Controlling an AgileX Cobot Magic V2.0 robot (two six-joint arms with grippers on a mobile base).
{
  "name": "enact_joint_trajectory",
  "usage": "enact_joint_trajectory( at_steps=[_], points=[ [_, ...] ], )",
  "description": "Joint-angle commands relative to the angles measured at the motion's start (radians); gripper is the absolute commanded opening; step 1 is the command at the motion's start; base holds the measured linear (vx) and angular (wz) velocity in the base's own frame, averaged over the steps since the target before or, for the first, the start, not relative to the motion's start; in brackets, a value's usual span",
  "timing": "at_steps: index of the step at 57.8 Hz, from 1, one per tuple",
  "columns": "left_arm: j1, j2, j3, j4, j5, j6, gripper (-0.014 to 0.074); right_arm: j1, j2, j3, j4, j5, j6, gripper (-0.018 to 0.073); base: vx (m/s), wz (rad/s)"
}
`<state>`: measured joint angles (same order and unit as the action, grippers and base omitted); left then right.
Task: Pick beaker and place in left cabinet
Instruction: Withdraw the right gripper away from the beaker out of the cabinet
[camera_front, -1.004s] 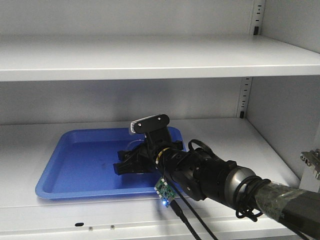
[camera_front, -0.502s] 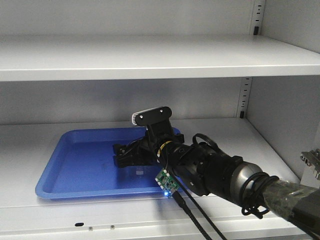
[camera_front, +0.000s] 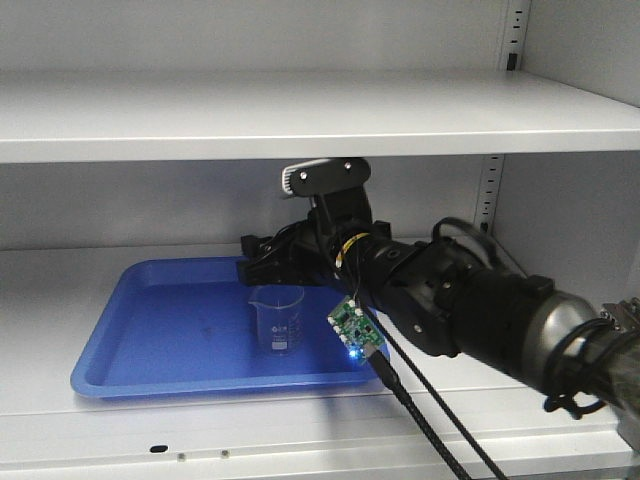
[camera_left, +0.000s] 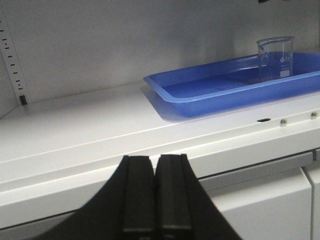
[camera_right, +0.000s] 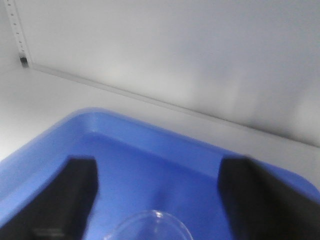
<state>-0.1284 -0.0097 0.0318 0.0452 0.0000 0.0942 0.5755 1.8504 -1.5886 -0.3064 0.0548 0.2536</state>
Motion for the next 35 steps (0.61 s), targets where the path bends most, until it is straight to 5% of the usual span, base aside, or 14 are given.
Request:
enact_joint_trajectory(
  at_steps=[1, 14, 35],
  points=[
    [-0.001, -0.019, 0.016, -0.003, -0.075, -0.003, 0.0001, -0.003, -0.097, -0.008, -0.012, -0.081, -0.002, 0.0476, 0.0, 0.0],
    [-0.001, -0.019, 0.016, -0.003, -0.075, -0.003, 0.0001, -0.003, -0.256, 0.22, -0.027, -0.182, -0.008, 0.033, 0.0, 0.0],
    [-0.001, -0.019, 0.016, -0.003, -0.075, -0.003, 0.0001, 0.014, -0.57, 0.525, 0.008, -0.055, 0.004, 0.0118, 0.0, 0.0]
  ],
)
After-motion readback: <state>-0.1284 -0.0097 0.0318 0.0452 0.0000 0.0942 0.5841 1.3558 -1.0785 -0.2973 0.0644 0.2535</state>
